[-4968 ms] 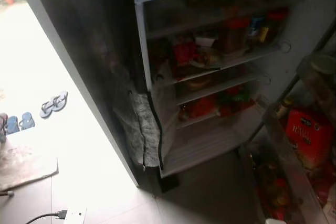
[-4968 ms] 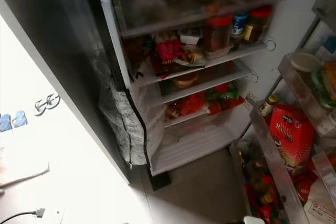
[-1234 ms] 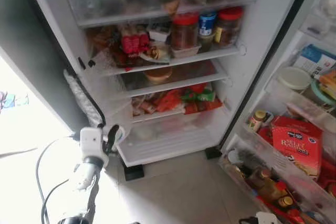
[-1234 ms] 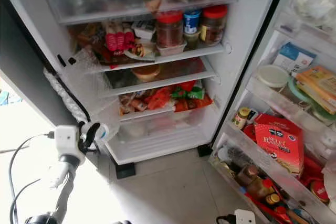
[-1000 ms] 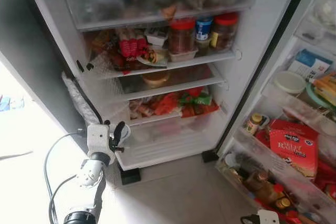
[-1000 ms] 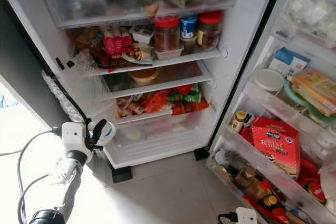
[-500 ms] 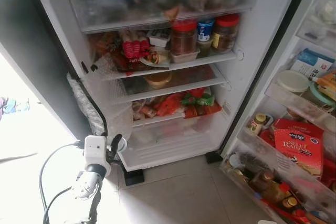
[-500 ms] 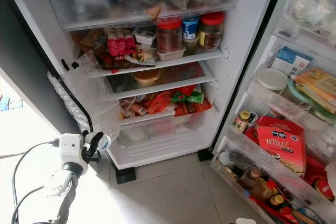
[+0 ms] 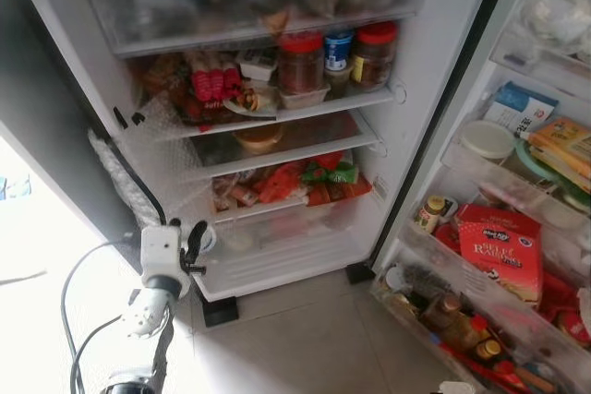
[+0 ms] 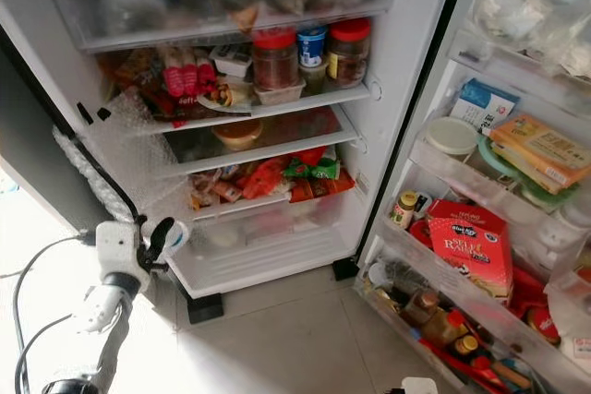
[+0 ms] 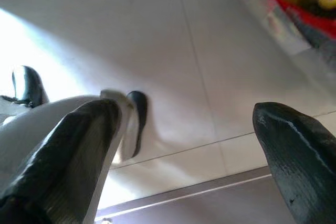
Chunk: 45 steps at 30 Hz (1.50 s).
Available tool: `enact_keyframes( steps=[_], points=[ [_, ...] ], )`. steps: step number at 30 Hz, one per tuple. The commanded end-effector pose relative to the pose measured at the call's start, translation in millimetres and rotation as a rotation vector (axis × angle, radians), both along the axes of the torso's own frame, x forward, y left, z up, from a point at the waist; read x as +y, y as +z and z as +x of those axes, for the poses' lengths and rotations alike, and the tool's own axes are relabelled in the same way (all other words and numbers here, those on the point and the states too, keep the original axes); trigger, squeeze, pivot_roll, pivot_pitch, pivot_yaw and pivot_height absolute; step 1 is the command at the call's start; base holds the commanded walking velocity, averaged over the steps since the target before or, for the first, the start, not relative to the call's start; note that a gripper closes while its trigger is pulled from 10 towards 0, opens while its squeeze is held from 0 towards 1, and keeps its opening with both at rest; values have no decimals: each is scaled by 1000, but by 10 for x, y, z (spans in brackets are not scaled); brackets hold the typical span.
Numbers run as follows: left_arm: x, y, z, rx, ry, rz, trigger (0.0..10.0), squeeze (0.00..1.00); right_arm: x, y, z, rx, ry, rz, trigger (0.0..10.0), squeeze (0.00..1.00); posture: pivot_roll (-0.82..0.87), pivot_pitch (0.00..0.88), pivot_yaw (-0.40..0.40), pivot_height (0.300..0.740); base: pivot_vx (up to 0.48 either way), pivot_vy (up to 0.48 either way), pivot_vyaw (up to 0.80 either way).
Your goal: Restocking fridge
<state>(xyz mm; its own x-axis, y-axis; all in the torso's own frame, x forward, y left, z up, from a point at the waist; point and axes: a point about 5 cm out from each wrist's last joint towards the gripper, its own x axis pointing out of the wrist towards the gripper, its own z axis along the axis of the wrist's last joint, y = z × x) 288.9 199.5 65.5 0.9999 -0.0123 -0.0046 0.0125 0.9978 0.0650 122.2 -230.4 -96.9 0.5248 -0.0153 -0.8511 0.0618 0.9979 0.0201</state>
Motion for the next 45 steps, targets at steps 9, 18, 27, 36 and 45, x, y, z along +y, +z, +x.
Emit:
enact_keyframes(
  steps=[9,18,27,36,45],
  points=[
    [-240,80,248,-12,-35,-33,10000,0,-121,51,76,-24,-53,-20,10000,0,-75,50,-22,740,0,-279,0],
    [-262,23,190,-12,-18,-56,10000,0,-125,35,32,-2,-53,-23,10000,0,-50,81,-35,740,0,-160,0],
    [-83,50,127,-31,33,-39,10000,0,-81,15,-12,6,-8,-12,10000,0,-4,112,-29,740,0,0,244],
    [11,72,5,-41,60,-25,10000,0,-44,-20,-123,26,15,22,10000,0,34,139,-29,740,0,0,601],
    [-95,90,3,-41,25,-56,10000,0,-61,-30,-192,32,11,23,10000,0,13,149,-24,740,0,0,0]
  ],
)
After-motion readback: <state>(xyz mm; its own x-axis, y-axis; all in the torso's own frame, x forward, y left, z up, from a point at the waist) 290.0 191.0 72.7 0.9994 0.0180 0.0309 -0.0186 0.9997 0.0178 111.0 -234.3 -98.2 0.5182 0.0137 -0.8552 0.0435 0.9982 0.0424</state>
